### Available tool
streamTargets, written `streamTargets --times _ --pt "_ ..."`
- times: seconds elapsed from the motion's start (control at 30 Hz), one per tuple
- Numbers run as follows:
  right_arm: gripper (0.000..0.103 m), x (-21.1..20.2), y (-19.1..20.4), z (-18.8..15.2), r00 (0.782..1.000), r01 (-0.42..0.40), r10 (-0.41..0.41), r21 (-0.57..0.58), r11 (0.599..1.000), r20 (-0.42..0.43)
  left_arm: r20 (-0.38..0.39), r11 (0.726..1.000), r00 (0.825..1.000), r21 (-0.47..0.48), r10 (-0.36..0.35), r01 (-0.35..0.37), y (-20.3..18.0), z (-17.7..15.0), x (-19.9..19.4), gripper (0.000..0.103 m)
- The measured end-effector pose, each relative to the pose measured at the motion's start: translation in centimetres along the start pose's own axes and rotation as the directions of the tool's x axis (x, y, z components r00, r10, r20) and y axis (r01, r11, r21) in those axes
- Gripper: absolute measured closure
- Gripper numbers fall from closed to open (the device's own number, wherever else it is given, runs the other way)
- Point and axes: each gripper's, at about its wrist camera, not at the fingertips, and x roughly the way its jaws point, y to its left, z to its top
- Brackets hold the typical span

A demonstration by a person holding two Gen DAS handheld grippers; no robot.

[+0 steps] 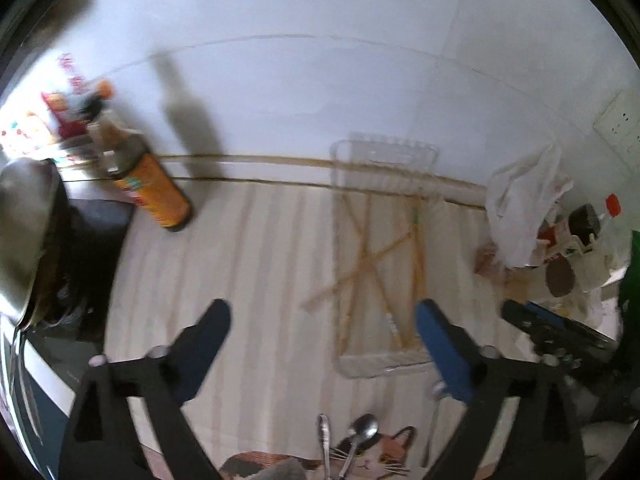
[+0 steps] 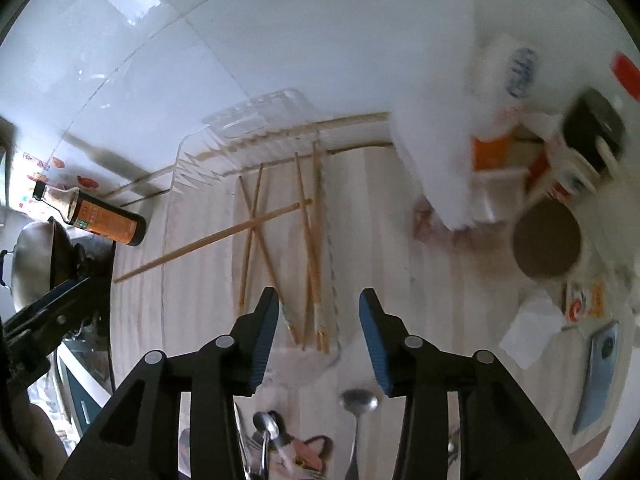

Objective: Organize utensils
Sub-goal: 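Lift both chopsticks into the clear rack and open both tools, then move both open tools back down toward the spoons on the placemat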

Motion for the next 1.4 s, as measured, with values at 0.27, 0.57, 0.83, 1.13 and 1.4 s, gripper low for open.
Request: streamTargets --times 0.27,0.57,0.83,1.13,1.4 --pt "0.056 -1.7 -3.9 -6.0 1.000 0.002 -0.003 0.088 0.996 0.017 0.005 0.994 0.994 -0.013 0.107 -0.107 2.9 -6.5 0.5 0.000" --pt "0.056 1.3 -7.1 -13.8 0.994 0.048 -0.036 0.119 0.992 -0.104 -0.217 0.990 0.966 0.032 0.140 -0.136 2.7 -15.0 7.6 0.001" --pt "0.056 5.6 -6.1 -17.4 0.977 0.076 -0.063 0.057 0.995 -0.203 -0.342 0.999 0.939 0.000 0.042 -0.045 1.9 -18.6 12.2 0.013" --pt "0.056 6.4 -5.5 -18.3 0.973 0.099 -0.089 0.039 0.994 -0.211 -0.399 1.000 0.917 0.006 -0.006 0.009 2.3 -20.5 12.2 0.030" --pt "0.056 6.7 -5.5 -19.5 0.970 0.094 -0.079 0.053 0.994 -0.229 -0.410 0.998 0.912 0.067 0.029 -0.002 1.1 -22.2 12.2 0.069"
